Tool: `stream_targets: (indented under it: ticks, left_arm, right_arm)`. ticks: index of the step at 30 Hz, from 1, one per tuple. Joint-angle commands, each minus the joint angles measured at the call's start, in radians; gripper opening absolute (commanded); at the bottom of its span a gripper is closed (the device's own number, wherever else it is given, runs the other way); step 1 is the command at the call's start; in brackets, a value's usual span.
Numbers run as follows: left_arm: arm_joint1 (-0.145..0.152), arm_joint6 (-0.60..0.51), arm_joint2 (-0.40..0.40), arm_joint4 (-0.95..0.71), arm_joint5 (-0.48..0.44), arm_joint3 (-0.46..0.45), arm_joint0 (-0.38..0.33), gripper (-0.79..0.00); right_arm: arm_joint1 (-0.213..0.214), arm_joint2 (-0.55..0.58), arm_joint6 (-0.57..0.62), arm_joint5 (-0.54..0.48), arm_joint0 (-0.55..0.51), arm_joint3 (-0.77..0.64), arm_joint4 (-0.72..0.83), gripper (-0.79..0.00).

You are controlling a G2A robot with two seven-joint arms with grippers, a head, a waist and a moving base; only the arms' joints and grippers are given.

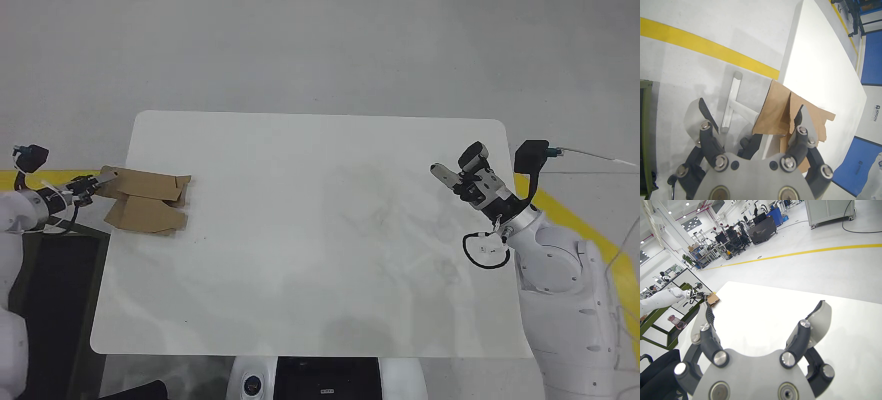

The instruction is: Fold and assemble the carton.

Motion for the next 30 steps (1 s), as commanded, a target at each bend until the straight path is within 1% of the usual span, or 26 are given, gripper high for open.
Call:
stream_targets:
  ticks: [1,3,4,14,19,25,30]
  left_arm:
    - [-0.003,-0.019,-0.005,-0.026,0.005,0.01,-0.003,-0.643]
    - [-0.004,-0.033,-0.007,-0.041,0.009,0.016,-0.006,-0.77]
    - [-0.005,-0.036,-0.008,-0.047,0.01,0.018,-0.008,-0.785]
    - [-0.007,-0.088,-0.028,-0.128,0.019,0.031,-0.018,-0.785]
    - [0.001,-0.105,-0.046,-0.166,0.014,0.022,-0.034,-0.785]
    - [0.013,-0.128,-0.084,-0.249,0.011,-0.007,-0.066,-0.785]
    - [0.013,-0.168,-0.096,-0.302,0.012,-0.053,-0.082,-0.785]
  right_arm:
    - [0.0,0.0,0.0,0.0,0.0,0.0,0.0,0.0]
    - [0.0,0.0,0.0,0.0,0.0,0.0,0.0,0.0]
    - [0.0,0.0,0.0,0.0,0.0,0.0,0.0,0.0]
    - [0.0,0.0,0.0,0.0,0.0,0.0,0.0,0.0]
    - [0.0,0.0,0.0,0.0,0.0,0.0,0.0,0.0]
    - [0.0,0.0,0.0,0.0,0.0,0.0,0.0,0.0]
    - [0.0,0.0,0.0,0.0,0.0,0.0,0.0,0.0]
